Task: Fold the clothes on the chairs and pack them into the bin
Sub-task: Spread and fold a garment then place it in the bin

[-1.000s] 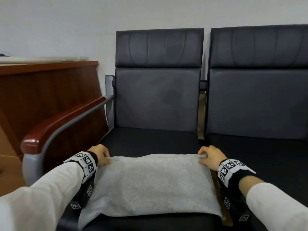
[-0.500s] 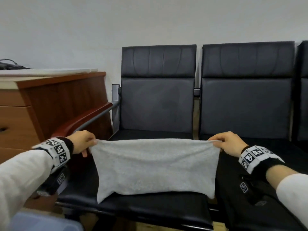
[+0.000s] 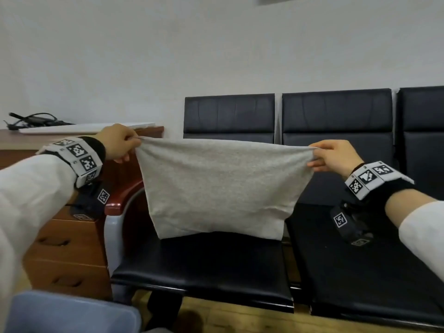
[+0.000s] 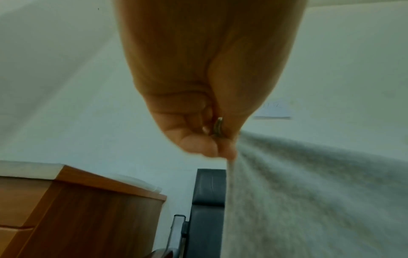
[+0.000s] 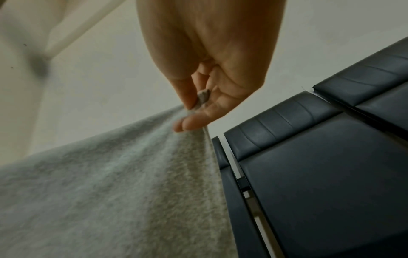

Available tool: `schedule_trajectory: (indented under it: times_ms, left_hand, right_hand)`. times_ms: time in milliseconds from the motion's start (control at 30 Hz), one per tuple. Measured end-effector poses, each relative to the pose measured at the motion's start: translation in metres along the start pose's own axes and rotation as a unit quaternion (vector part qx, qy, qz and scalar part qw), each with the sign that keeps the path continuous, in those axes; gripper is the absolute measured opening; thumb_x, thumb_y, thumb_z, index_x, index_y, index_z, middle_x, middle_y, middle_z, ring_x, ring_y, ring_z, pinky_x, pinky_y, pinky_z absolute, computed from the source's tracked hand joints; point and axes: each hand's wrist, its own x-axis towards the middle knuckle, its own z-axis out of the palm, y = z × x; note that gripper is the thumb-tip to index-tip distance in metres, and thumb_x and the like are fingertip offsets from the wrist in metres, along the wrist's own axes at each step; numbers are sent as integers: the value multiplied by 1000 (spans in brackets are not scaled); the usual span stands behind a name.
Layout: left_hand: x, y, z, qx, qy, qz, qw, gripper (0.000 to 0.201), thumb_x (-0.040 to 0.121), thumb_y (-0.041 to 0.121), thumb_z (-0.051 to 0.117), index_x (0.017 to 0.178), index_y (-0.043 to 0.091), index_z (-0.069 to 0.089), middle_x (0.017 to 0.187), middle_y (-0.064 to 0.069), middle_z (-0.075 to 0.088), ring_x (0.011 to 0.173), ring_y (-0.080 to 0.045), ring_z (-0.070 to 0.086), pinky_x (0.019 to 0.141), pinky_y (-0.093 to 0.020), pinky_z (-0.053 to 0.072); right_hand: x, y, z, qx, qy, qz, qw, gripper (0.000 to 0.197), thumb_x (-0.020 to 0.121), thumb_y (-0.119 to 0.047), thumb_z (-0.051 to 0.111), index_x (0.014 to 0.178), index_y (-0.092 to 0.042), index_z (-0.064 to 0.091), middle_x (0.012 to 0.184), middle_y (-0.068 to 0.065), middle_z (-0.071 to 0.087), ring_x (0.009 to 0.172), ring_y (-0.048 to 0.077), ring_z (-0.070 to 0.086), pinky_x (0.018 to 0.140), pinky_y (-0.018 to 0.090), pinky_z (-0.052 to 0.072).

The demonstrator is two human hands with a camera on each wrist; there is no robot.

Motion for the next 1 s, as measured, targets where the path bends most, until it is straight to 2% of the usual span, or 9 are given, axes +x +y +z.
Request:
schedule_trajectory:
  times_ms: [100,200,267,367,467,533,633,867,1000]
  left_hand:
    - [-5,5,3,-35,-70,-82,994,19,100,22,42,103,7,53,96,-14,62,57,-12,69,42,-22,51]
    - [5,-10,31,53,-111,-152,981,37,98,31,48,121,2,51,109,-14,60,102,-24,65,68,-23,54]
    - [15,-28,60,-131,-150,-245,949,39,101,17,39,134,-6,37,106,-25,57,96,-40,64,63,-35,59]
    - [50,-52,114,-173,-139,-319,922,39,100,8,37,135,-9,36,112,-30,56,103,-42,60,94,-46,50]
    - [77,-35,126,-64,37,-229,971,38,99,16,41,131,-4,50,130,-23,55,120,-37,53,98,-38,45]
    - [97,-10,107,-162,219,-147,951,35,100,19,38,119,-5,57,126,-28,55,118,-42,51,99,-40,39]
    - [117,22,66,-206,322,-24,924,33,99,19,40,109,-6,57,118,-31,57,111,-42,52,94,-40,38]
    - [100,13,38,-182,275,45,943,34,92,35,42,98,6,59,101,-21,64,89,-34,65,82,-48,56]
    - [46,-12,56,-166,119,71,976,17,99,12,43,88,11,57,83,-13,62,62,-6,65,56,-14,53]
  right_hand:
    - [-4,-9,0,-16,-4,24,1000,20,88,-2,52,91,-11,69,82,12,65,49,16,65,42,20,51]
    - [-3,7,14,-1,-35,90,995,22,91,3,44,90,-8,63,79,13,59,40,15,63,36,18,47]
    - [4,33,29,12,-61,134,989,22,92,9,41,92,-2,60,79,17,58,42,18,65,38,21,50]
    - [30,76,56,-47,-84,145,985,16,91,6,52,104,2,61,80,12,61,48,11,65,51,23,54]
    - [67,87,73,-105,15,68,992,16,88,-4,62,102,-1,67,83,10,68,67,16,69,76,29,57]
    - [92,62,73,19,113,-17,993,15,90,-6,56,95,-6,70,84,12,71,65,14,70,79,35,59]
    - [112,8,59,142,159,-127,969,18,95,-7,51,95,-13,68,90,8,70,73,13,70,70,22,58]
    - [73,-9,39,220,91,-143,961,17,98,-8,47,98,-12,64,89,5,68,73,7,71,64,16,55]
    - [20,32,33,180,-10,-56,982,18,99,-6,45,101,-7,63,88,10,67,63,8,71,57,17,56]
